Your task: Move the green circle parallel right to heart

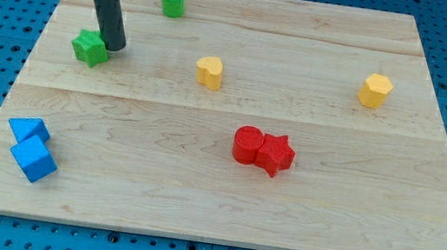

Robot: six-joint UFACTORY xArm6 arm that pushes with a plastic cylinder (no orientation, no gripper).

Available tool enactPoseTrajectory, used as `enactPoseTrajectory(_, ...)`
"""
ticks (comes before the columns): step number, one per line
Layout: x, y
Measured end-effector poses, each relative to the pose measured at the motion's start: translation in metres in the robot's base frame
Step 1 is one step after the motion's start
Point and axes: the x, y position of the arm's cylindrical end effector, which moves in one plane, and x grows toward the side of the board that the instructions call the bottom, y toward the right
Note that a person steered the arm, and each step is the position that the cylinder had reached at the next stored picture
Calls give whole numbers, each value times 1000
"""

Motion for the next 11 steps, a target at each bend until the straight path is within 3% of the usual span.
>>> enactPoseTrajectory(1, -26, -13)
enactPoseTrajectory(3, -124, 16)
enactPoseTrajectory(5, -121, 121)
enactPoseTrajectory(7, -38, 165)
enactPoseTrajectory(8, -33, 222)
enactPoseTrajectory(9, -29, 236)
enactPoseTrajectory(11, -41, 176)
